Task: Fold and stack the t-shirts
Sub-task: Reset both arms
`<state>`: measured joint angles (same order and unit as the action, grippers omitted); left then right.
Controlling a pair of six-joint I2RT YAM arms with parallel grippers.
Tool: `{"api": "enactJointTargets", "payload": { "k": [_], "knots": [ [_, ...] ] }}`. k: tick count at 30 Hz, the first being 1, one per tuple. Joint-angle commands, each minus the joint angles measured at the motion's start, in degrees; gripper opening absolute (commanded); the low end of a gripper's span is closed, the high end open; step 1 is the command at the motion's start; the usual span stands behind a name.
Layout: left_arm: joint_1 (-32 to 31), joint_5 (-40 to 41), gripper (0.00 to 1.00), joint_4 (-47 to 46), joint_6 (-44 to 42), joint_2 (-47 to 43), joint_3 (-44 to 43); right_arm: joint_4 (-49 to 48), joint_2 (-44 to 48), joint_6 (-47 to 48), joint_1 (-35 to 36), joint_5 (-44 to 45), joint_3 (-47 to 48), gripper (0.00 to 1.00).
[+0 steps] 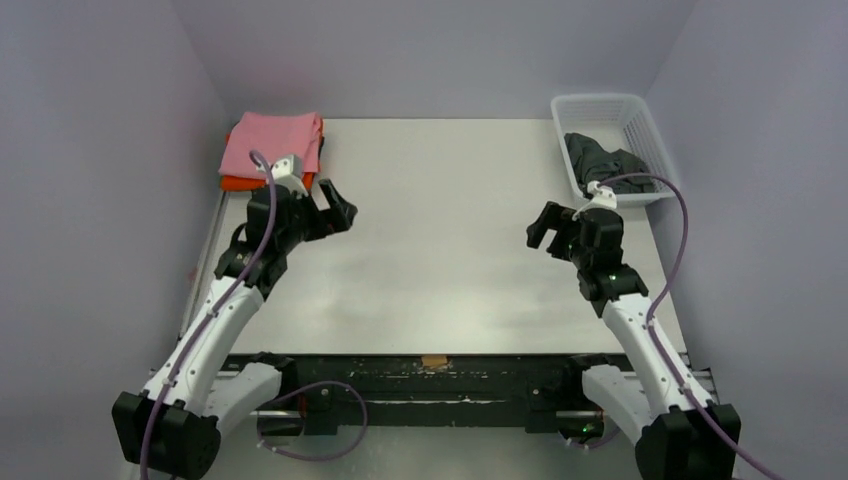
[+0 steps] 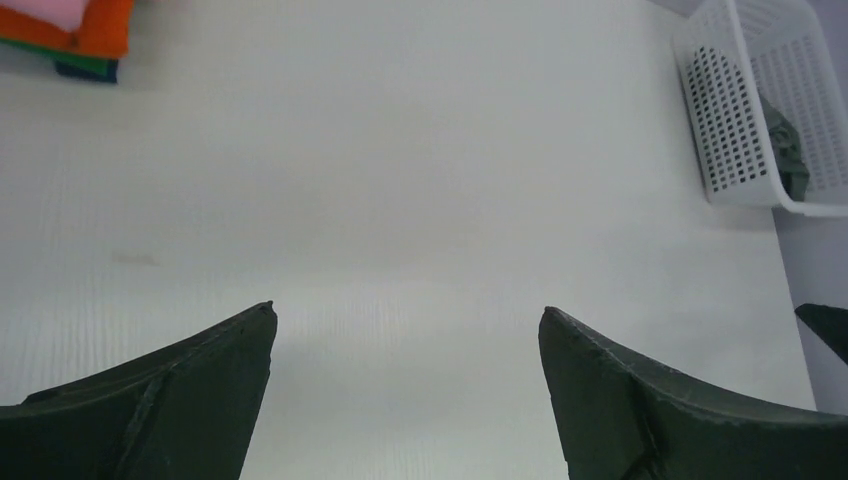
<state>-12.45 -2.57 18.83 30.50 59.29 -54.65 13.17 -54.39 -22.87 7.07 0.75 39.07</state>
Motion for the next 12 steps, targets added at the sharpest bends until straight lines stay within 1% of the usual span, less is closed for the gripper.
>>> {"api": "enactJointTargets", "payload": {
  "k": [1, 6, 12],
  "knots": [
    [-2.9, 2.2, 1.0, -1.2, 4.7, -7.5, 11.5, 0.0, 7.9, -1.1, -0.2, 5.9, -4.6, 0.97],
    [-3.3, 7.0, 1.0, 4.8, 5.4, -16.6, 17.7, 1.0, 12.6, -3.2, -0.1, 9.8, -7.1, 0.98],
    [-3.3, 7.8, 1.0, 7.5, 5.7, -21.8, 17.7, 1.5, 16.4, -3.8, -0.1, 10.8, -8.3, 0.98]
  ]
}}
